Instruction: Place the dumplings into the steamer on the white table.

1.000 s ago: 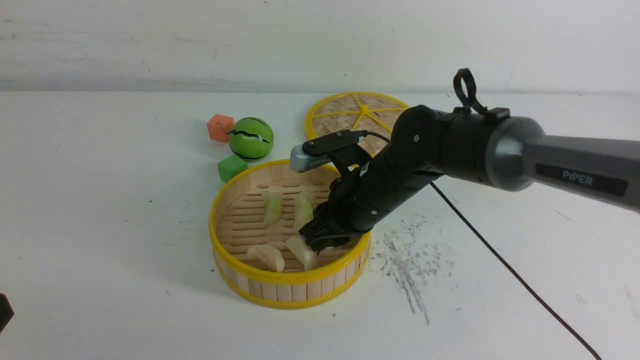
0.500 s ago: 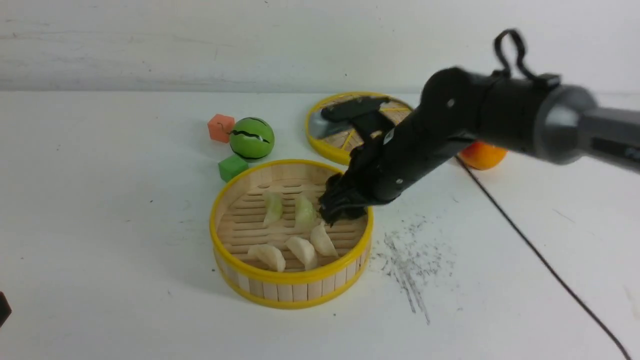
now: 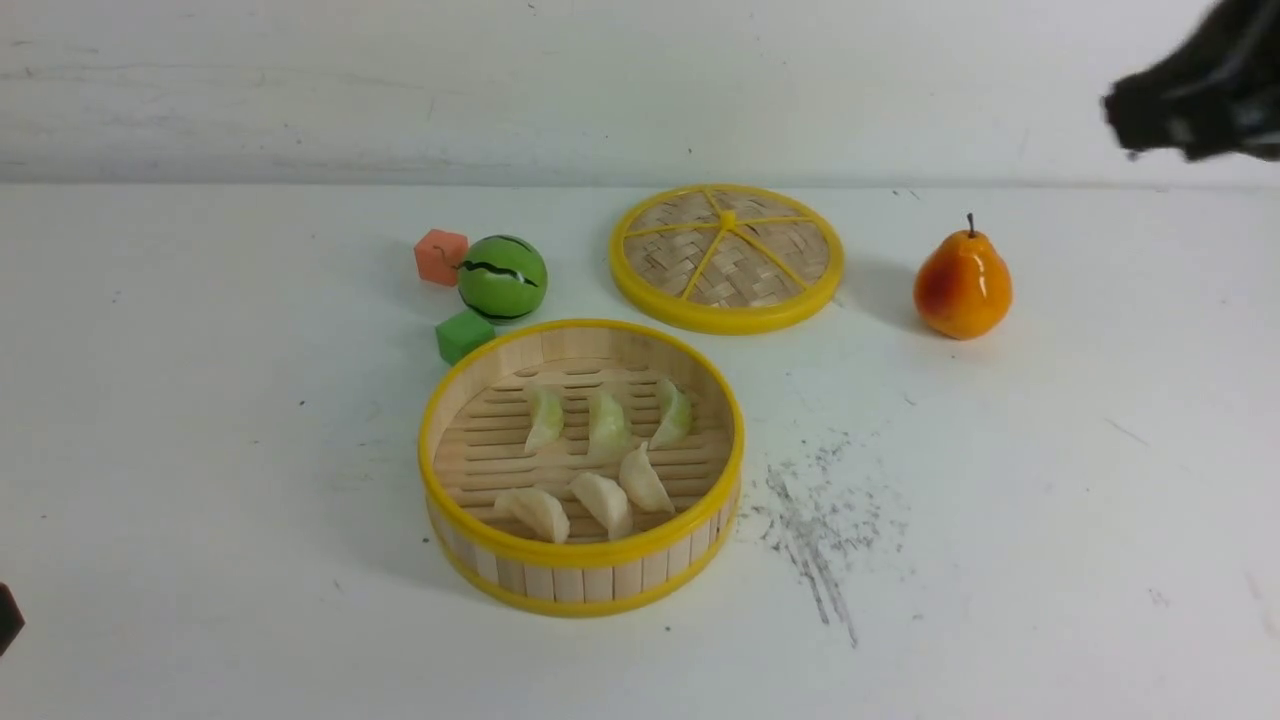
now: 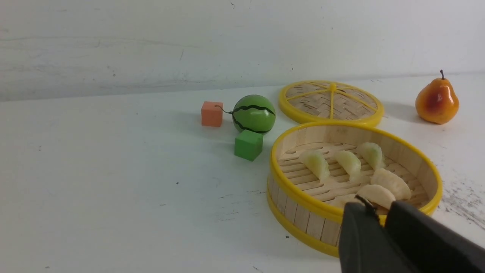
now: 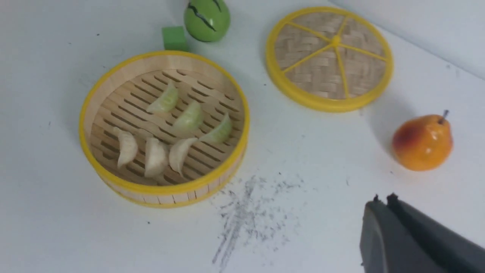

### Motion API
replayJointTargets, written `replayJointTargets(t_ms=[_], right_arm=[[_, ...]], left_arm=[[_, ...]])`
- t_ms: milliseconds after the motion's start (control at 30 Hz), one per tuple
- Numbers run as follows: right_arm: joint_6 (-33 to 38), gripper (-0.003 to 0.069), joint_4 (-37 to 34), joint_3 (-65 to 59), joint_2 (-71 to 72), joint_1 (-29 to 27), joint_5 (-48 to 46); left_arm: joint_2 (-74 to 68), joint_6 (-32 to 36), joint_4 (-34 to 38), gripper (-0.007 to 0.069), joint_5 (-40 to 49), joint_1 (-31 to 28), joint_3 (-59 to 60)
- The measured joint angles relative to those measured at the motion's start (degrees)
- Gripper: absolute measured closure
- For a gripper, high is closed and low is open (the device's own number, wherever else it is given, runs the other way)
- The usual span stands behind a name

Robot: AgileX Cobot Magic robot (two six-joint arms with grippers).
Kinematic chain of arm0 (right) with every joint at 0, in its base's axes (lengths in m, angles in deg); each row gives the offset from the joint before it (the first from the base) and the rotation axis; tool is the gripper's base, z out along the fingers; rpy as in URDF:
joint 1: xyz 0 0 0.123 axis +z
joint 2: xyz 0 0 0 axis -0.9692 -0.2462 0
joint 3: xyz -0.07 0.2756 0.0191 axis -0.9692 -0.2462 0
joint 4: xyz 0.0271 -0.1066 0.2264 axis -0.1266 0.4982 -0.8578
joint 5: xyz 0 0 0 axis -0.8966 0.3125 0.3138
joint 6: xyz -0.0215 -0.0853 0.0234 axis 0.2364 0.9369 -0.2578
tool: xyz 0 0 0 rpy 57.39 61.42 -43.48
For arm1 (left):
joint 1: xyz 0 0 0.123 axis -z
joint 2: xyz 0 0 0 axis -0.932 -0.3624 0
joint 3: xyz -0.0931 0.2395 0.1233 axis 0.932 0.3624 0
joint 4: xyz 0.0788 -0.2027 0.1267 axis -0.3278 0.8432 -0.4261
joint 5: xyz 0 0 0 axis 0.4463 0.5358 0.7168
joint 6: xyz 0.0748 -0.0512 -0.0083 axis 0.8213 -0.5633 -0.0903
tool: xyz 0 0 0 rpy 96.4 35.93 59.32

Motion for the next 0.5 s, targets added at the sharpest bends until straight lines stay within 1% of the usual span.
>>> replayJointTargets(t_ms=[33,100,167,267,300,333,367,400,433,500], right_arm=[[-0.1,0.0677,0.1,-0.6,0.7,-0.2,0.4],[-1.0,0.0674,0.6,-10.5,10.5,-1.3,3.6],[-1.2,0.0673,1.3,-17.9,17.0,-1.5,7.5],[-1.3,0.0671,1.6,-30.3,26.9,-1.7,15.6],[-1.3,0.067,1.8,-36.7,32.0,-1.7,19.6],[-1.3,0.067,1.8,-36.7,32.0,-1.7,20.3],[-1.3,0.067,1.8,-39.5,33.2,-1.7,22.2],[-1.3,0.0669,1.8,-47.6,38.2,-1.7,27.3],[-1.3,0.0668,1.9,-52.6,41.3,-1.7,30.5],[-1.3,0.0666,1.7,-58.8,45.3,-1.7,34.3]], left_arm=[[0.0,0.0,0.0,0.0532,0.0,0.0,0.0],[0.0,0.0,0.0,0.0529,0.0,0.0,0.0],[0.0,0.0,0.0,0.0525,0.0,0.0,0.0],[0.0,0.0,0.0,0.0523,0.0,0.0,0.0],[0.0,0.0,0.0,0.0523,0.0,0.0,0.0],[0.0,0.0,0.0,0.0523,0.0,0.0,0.0],[0.0,0.0,0.0,0.0522,0.0,0.0,0.0],[0.0,0.0,0.0,0.0518,0.0,0.0,0.0],[0.0,0.0,0.0,0.0516,0.0,0.0,0.0],[0.0,0.0,0.0,0.0515,0.0,0.0,0.0]])
